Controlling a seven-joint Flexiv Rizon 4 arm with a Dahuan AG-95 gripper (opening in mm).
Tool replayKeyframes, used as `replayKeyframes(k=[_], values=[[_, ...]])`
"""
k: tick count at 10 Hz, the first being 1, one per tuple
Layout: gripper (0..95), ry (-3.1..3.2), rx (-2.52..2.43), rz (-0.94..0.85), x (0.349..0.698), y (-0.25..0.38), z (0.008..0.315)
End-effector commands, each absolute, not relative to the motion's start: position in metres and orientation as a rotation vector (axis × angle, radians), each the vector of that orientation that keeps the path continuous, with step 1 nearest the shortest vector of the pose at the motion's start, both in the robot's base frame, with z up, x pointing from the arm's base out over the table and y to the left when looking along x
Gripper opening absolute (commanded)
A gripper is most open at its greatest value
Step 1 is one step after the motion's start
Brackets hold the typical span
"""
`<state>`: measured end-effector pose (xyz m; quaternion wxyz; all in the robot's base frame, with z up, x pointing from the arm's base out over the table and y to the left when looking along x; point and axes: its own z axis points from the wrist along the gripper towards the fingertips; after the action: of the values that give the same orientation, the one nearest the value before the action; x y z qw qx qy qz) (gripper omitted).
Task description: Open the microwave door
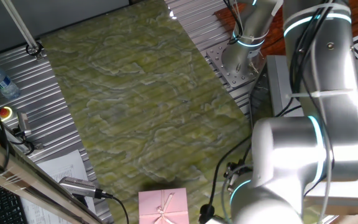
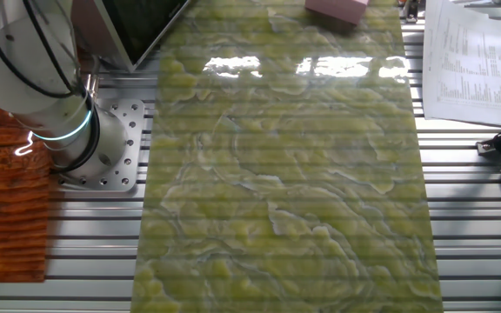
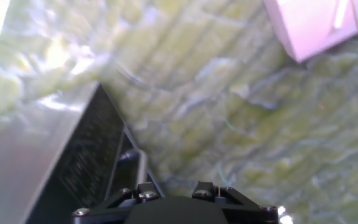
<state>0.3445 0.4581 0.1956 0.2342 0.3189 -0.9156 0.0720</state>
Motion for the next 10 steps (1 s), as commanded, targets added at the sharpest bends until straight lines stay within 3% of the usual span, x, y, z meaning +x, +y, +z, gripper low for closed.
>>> replayKeyframes(k=[1, 10], values=[[38.0, -2.498, 0.871, 0.202, 0.343, 0.465, 0.188], [38.0, -2.410, 0.824, 0.190, 0.332, 0.448, 0.169]])
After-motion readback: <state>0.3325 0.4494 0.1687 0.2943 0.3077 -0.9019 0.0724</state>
